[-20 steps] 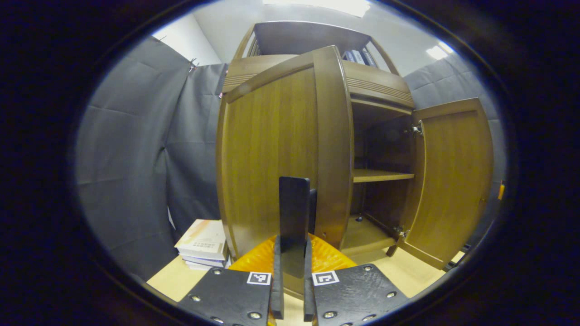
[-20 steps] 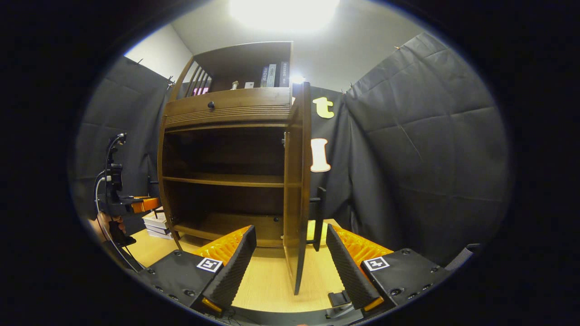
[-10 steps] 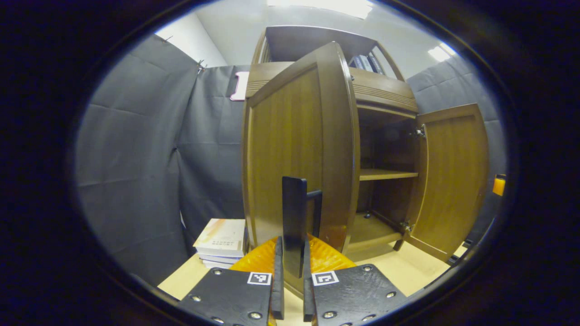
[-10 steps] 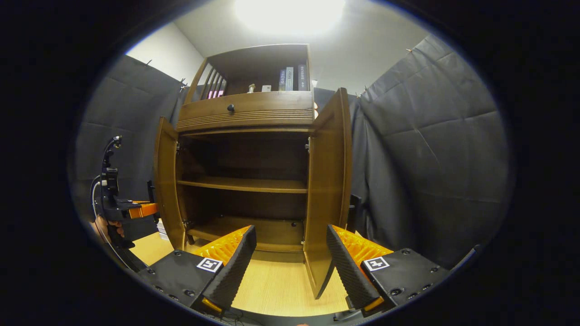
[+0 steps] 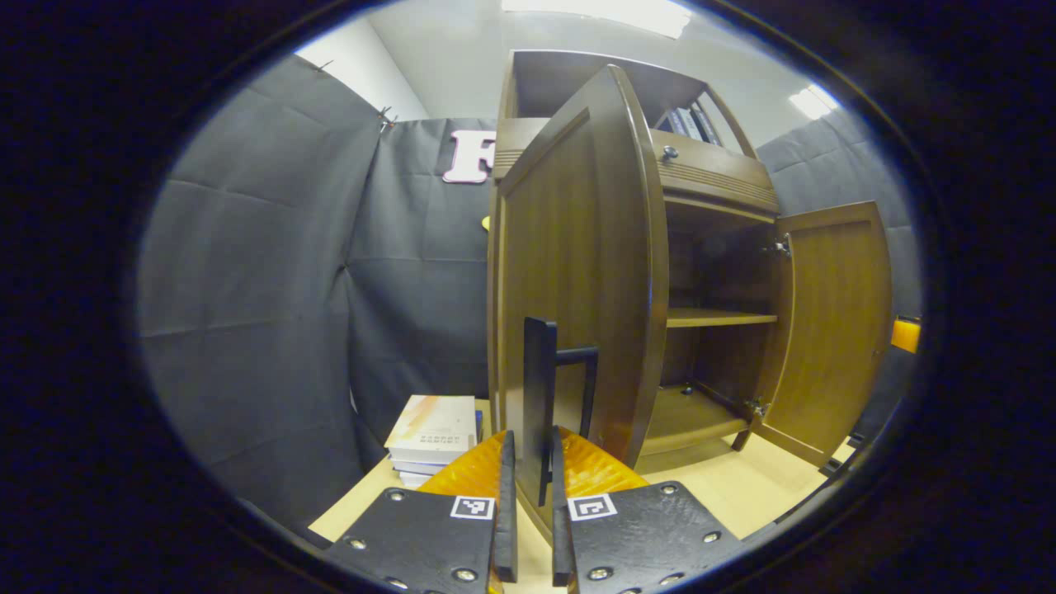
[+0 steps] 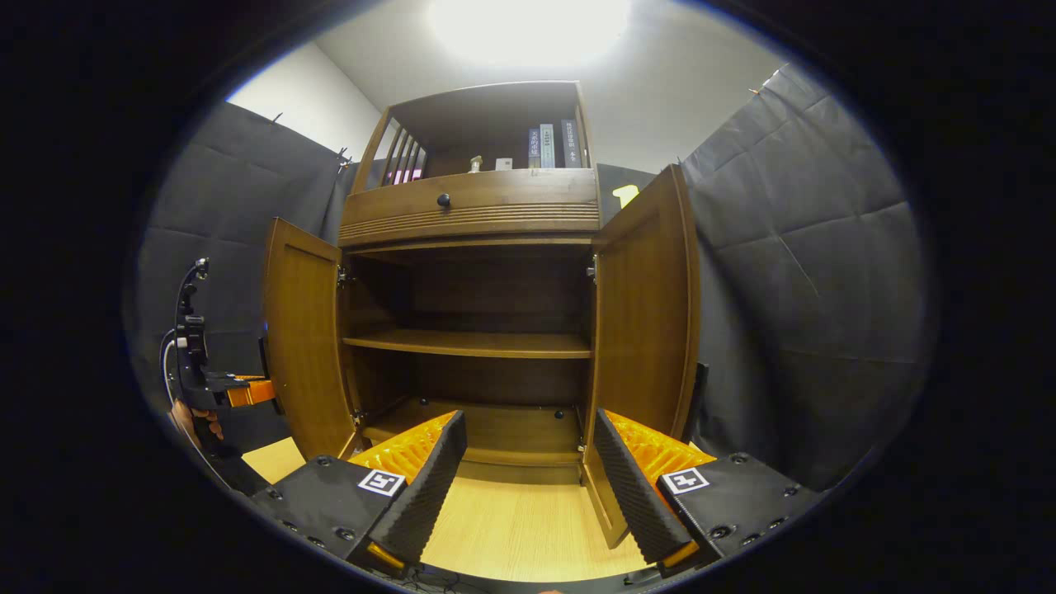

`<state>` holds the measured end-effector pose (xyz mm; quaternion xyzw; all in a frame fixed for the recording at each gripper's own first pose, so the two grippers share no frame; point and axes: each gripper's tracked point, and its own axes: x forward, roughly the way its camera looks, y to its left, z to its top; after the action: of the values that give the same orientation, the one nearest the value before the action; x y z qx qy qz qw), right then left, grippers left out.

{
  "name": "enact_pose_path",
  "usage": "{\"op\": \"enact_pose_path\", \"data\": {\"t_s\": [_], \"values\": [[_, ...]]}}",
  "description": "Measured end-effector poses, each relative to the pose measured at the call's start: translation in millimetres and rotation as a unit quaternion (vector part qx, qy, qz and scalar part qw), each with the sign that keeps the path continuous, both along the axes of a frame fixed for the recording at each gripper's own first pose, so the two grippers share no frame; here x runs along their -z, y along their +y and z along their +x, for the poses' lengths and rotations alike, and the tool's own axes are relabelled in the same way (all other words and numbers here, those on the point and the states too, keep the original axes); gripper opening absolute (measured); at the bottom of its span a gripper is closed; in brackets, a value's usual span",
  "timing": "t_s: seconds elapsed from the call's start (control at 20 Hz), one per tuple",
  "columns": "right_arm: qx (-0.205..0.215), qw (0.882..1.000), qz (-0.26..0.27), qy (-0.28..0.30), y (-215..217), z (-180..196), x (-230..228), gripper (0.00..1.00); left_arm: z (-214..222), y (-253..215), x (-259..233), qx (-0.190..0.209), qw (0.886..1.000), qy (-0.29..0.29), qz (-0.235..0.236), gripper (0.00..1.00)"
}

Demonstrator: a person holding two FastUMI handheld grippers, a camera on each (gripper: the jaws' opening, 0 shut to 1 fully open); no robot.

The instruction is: Open the right door of the double-door shoe cabinet with the right hand, and open the left door with the left hand.

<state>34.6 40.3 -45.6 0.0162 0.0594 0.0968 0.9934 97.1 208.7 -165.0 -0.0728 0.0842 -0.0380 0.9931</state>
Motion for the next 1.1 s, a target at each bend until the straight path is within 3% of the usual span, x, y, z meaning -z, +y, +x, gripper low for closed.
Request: {"op": "enact_pose_path", "data": {"t_s": [0.3,0.35,0.4,0.55,0.6,0.75,0.8,0.9,0.95,1.05,1.1], "values": [[-0.014,1.0,-0.003,0.0,29,2,1,0.92,-1,54,6,-0.035,0.999,0.003,0.003,0.16],[-0.016,1.0,-0.002,0.0,34,1,0,0.92,-2,62,7,-0.039,0.999,0.002,0.004,0.19],[-0.018,1.0,0.0,0.001,38,1,1,0.92,-3,69,7,-0.043,0.999,0.002,0.005,0.13],[-0.02,1.0,0.001,0.001,49,-2,2,0.92,-4,82,8,-0.041,0.999,0.001,0.005,0.2],[-0.021,1.0,0.002,0.001,52,-2,2,0.97,-6,85,9,-0.041,0.999,0.001,0.008,0.2],[-0.017,1.0,0.005,-0.002,56,-4,2,0.97,-14,97,12,-0.047,0.999,0.004,0.014,0.19],[-0.015,1.0,0.006,-0.004,56,-6,2,0.92,-17,101,14,-0.049,0.999,0.006,0.014,0.19],[-0.014,1.0,0.012,-0.006,57,-8,1,0.97,-23,110,15,-0.053,0.998,0.007,0.016,0.19],[-0.017,1.0,0.015,-0.006,57,-10,0,0.92,-28,111,14,-0.054,0.998,0.006,0.014,0.19],[-0.02,1.0,0.011,-0.01,52,-14,-4,0.92,-34,111,8,-0.058,0.998,0.001,0.016,0.19],[-0.019,1.0,0.007,-0.013,47,-15,-7,0.97,-39,110,4,-0.061,0.998,-0.002,0.022,0.17]]}}
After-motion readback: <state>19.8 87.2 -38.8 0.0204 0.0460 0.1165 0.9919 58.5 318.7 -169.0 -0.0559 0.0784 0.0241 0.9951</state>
